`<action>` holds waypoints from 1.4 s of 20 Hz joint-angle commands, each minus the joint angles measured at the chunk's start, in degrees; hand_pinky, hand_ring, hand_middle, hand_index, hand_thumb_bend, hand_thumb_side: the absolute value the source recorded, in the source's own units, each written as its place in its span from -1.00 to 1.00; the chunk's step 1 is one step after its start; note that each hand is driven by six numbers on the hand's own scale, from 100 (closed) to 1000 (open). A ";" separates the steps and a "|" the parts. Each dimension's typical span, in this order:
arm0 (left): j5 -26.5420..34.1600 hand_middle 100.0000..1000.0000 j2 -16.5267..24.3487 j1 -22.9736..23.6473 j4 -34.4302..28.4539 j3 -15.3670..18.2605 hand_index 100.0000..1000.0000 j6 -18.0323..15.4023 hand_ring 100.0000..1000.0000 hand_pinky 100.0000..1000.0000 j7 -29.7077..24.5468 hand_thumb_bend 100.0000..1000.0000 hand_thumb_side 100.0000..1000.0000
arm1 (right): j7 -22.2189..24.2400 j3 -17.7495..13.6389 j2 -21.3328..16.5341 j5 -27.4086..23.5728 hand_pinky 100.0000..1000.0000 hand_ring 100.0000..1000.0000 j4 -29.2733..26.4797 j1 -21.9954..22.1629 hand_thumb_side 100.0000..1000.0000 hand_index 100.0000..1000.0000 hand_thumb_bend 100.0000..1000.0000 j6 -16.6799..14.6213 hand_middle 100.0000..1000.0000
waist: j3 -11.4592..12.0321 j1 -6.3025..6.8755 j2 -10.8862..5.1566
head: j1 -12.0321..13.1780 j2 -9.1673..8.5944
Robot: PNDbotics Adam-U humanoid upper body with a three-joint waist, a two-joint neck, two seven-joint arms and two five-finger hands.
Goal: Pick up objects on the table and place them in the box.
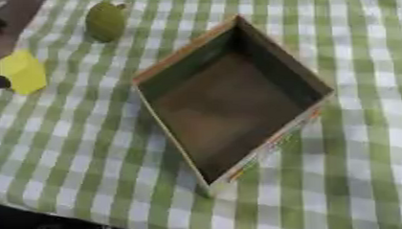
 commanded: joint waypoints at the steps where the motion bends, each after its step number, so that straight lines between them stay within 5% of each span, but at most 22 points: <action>1: 0.28 0.56 1.15 -1.27 0.51 0.04 0.84 0.91 0.70 0.71 -0.82 0.20 -0.25 | 0.02 -0.43 -1.59 -0.29 0.76 0.08 -0.87 -0.38 -0.18 0.61 -1.00 0.06 0.05 | -0.09 0.14 -1.35 | 0.22 -0.23; 28: -10.37 0.68 -3.50 -5.79 11.83 0.11 0.85 2.35 0.80 0.82 -2.16 0.37 -0.32 | 0.17 -0.24 -1.29 0.07 0.77 0.09 -0.87 -0.58 -0.18 0.61 -1.00 0.56 0.03 | -0.83 0.20 -0.17 | 0.73 -1.11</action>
